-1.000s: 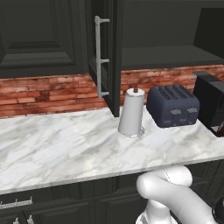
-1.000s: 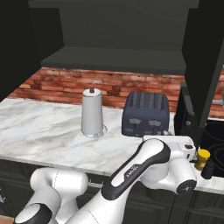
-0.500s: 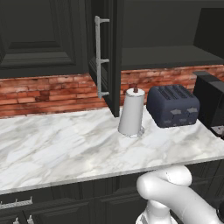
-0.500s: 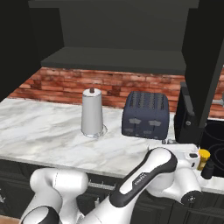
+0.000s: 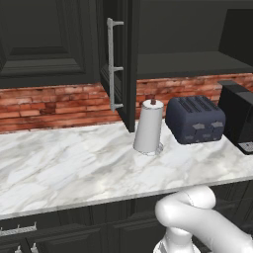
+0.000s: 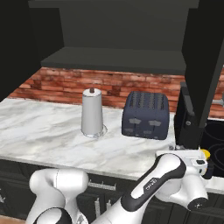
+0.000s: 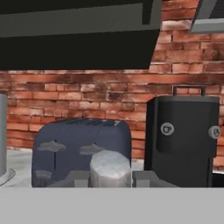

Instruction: Collect the turmeric, ketchup, and shaker from the cabinet and place them next to the stove.

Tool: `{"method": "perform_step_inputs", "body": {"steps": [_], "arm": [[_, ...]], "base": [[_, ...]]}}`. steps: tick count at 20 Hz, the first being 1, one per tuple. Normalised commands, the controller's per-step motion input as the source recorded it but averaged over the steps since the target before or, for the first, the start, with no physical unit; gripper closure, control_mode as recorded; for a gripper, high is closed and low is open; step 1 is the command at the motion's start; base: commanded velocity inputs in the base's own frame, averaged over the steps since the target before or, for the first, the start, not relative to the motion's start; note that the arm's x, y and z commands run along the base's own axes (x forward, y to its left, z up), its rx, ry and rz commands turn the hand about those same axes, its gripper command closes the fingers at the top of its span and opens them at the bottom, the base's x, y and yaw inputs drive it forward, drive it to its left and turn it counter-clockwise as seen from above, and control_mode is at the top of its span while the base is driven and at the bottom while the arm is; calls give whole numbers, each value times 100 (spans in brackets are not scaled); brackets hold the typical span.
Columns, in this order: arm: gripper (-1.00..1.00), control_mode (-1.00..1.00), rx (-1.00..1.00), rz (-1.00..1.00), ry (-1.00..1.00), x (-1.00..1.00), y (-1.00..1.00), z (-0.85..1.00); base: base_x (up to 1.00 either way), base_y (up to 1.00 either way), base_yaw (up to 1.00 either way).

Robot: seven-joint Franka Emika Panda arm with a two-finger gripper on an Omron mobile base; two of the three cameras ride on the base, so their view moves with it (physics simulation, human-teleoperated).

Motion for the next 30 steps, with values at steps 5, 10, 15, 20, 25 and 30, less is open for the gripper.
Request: {"method": "perform_step_inputs", "body": {"steps": [5, 10, 15, 20, 25, 30], "arm": [[100, -100, 0, 0, 4, 12, -21, -20], [100, -100, -4, -2, 3, 17, -6, -29], [100, -100, -2, -2, 0, 18, -4, -34], [100, -100, 0, -1, 0, 10, -17, -21], [100, -100, 0, -1, 1, 15, -25, -11], [100, -100, 0, -2, 3, 21, -20, -11]], "base": [[0, 0, 0], [0, 0, 0], [0, 0, 0], [0, 0, 0], [0, 0, 0], [0, 0, 0]]}}
